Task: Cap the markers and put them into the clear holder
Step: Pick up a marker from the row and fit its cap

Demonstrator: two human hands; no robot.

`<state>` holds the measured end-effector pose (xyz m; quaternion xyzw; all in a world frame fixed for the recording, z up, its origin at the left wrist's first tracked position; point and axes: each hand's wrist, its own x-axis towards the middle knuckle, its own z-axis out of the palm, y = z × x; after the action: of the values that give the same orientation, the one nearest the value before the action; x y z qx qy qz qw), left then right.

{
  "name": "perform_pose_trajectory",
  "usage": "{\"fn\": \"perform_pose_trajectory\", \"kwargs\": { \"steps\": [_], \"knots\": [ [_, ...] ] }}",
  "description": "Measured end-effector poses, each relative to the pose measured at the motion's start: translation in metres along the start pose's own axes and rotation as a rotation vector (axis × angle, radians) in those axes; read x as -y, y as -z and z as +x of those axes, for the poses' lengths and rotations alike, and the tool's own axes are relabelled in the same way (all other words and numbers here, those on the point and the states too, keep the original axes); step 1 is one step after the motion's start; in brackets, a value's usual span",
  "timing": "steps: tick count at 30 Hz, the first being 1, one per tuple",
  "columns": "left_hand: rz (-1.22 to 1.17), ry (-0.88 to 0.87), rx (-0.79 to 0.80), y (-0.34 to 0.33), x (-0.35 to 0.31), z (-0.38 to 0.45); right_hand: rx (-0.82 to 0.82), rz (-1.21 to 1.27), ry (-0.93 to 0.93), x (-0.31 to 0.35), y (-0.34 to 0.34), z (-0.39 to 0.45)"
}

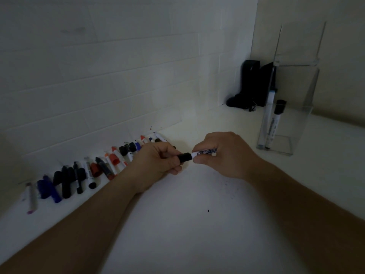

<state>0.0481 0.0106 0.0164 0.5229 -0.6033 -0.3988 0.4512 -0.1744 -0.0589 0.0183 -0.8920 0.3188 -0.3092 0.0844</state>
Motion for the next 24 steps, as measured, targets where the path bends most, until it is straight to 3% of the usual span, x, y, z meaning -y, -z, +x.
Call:
{"fn": "perform_pose_trajectory", "kwargs": {
  "steps": [10, 12, 16, 19, 24],
  "knots": [
    [-0.013, -0.027, -0.003, 0.001, 0.001, -0.001, 0.029, 0.028, -0.040, 0.006, -0.010, -0.003],
    [0.006, -0.056, -0.022, -0.004, -0.001, -0.002, 0.037, -0.078, -0.039, 0.013, -0.012, -0.003],
    [0.268, -0.161, -0.145, -0.013, 0.002, -0.003, 0.003, -0.348, -0.077, 0.016, -0.007, -0.002],
    [0.492, -0.311, -0.160, -0.019, 0.003, -0.004, -0.064, -0.303, -0.181, 0.022, 0.001, -0.002],
    [0.555, -0.491, -0.153, -0.034, -0.002, -0.009, -0.170, -0.202, -0.228, 0.041, 0.018, 0.013]
  ]
}}
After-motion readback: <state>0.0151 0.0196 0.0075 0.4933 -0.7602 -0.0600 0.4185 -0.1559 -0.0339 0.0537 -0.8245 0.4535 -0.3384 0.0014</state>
